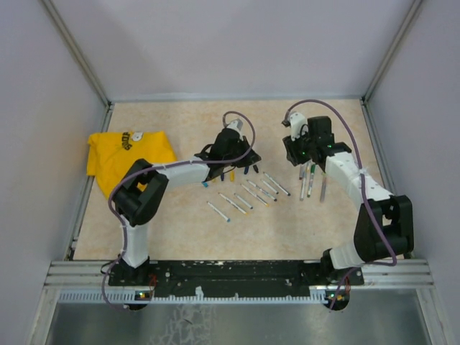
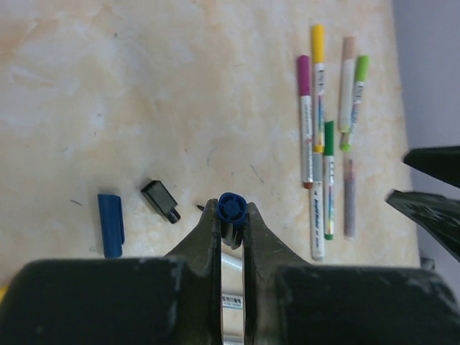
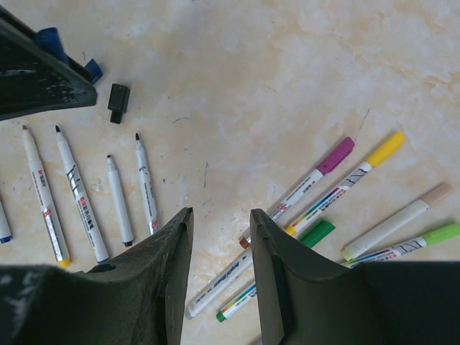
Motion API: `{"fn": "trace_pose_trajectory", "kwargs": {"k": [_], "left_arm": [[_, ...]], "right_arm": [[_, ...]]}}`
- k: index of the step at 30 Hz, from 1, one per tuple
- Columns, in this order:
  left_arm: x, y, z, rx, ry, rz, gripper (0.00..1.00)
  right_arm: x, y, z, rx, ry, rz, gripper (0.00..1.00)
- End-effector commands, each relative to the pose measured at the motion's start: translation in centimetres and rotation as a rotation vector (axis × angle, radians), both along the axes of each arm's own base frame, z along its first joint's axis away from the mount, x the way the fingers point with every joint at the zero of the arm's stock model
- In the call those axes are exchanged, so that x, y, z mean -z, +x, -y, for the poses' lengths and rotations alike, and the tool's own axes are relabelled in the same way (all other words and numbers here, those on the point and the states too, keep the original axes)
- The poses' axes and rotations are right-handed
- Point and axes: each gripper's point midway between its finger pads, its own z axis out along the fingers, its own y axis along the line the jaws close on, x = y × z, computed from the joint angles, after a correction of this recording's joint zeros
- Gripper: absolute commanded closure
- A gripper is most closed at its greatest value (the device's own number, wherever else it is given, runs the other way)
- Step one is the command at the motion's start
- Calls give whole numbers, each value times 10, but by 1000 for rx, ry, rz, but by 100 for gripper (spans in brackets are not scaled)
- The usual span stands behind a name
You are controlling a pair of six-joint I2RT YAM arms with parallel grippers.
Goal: Open the pen caps
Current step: Place the pen cap at the center of the board.
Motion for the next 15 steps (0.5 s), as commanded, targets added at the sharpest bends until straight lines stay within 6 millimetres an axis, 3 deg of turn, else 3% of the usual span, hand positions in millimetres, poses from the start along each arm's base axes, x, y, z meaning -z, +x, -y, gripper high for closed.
{"fn": "trace_pose_trajectory", "kwargs": {"k": [1,8,15], "left_arm": [[33,10,-3,-35,168,-86,100],[49,32,18,-5,236,-96,96],[68,41,18,-4,314,-92,83]], "right_arm": [[-29,12,4,35,36,104,62],[-31,13,8,47,46,111,62],[-32,13,9,51,52,111,62]]}}
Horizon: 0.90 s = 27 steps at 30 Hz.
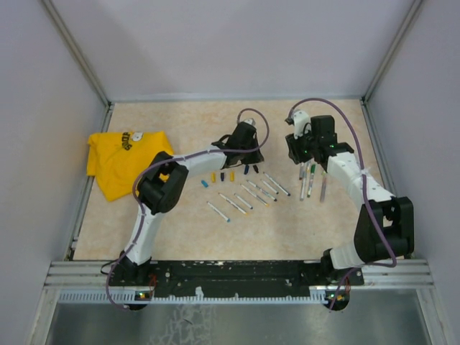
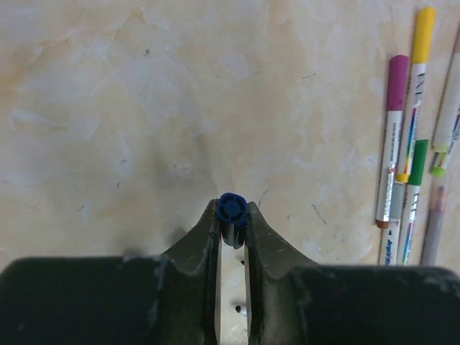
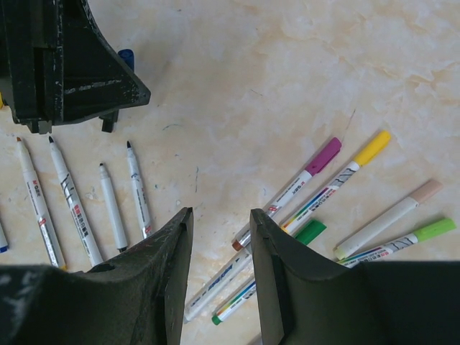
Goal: Open the pen caps
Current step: Place the pen cap at the center of the board.
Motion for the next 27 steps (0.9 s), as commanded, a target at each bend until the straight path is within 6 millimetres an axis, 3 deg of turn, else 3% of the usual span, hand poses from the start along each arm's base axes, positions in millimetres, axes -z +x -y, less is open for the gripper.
{"fn": "trace_pose_trajectory", "kwargs": {"k": [1,10,17,22,27], "left_arm": [[12,0,-4,11,83,1,82],[14,-3,-10,3,134,12,67],[8,-1,-7,5,124,26,66],[-21,4,-5,20,104,92,65],[-81,5,-6,50,41,231,64]], "right_arm": [[-25,7,2,13,30,90,62],[-25,7,1,9,34,91,62],[-25,6,1,7,37,90,62],[-27,5,1,-2,47,91,62],[-29,2,-2,-22,62,100,62]]}}
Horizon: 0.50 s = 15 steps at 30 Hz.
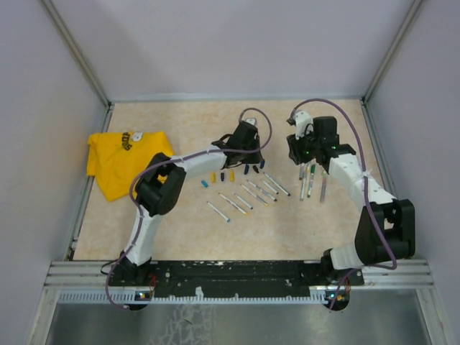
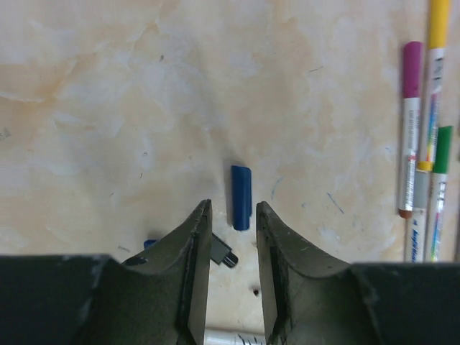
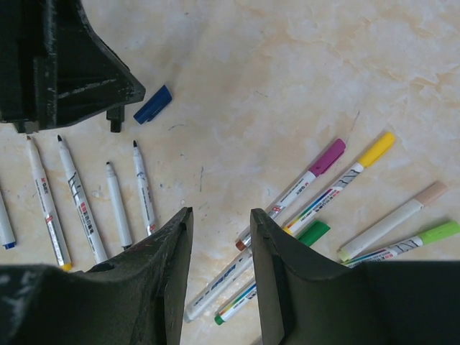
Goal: Open the pen caps
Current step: Place the pen cap at the center of the board.
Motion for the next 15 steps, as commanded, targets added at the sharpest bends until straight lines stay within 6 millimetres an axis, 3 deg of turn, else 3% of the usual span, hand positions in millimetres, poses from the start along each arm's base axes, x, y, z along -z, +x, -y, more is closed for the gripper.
{"fn": "trace_pose_trajectory", "kwargs": {"k": [1,5,8,12,15], "left_arm": [[-99,4,3,54,-106,216,62],[-141,-21,-16,135,-156,366,55],[-178,-51,-44,184,-194,518,49],[-194,-92,-96,165,-207,667,30],[-192,-117,-134,115,-225,729,11]], "right_arm": [[-28,3,-2,-15,44,93,62],[-28,2,-4,-31,59,87,62],[-29,0,-5,-46,74,84,62],[-30,-3,-8,-71,96,82,62],[-30,-5,-10,-87,105,79,62]]}}
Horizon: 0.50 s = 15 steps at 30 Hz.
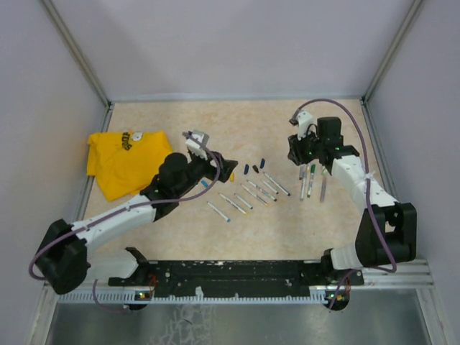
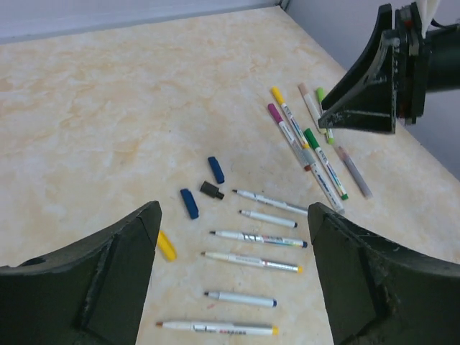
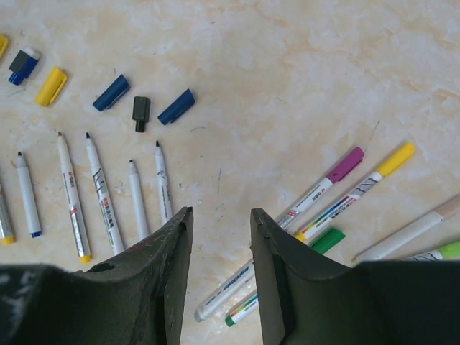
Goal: Open the pen caps
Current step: Place the pen cap at the center of the board.
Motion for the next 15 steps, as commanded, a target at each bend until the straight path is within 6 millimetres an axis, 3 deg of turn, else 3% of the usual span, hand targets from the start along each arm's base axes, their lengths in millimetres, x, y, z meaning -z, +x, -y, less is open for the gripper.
{"fn": "trace_pose_trajectory", "kwargs": {"k": [1,3,7,15], "left_arm": [[-8,-23,-42,-49,-44,153,6],[-4,-36,-58,-63,-62,163,1],[5,-54,-79,-78,-62,160,0],[15,-67,-94,-90,-55,155,0]], "right_arm": [[-25,1,-5,-39,42,76,62],[-29,0,-5,-44,48,82,62],[-33,-6,-5,-48,51,79,62],[-19,-23,2,-31,26,30,62]]}}
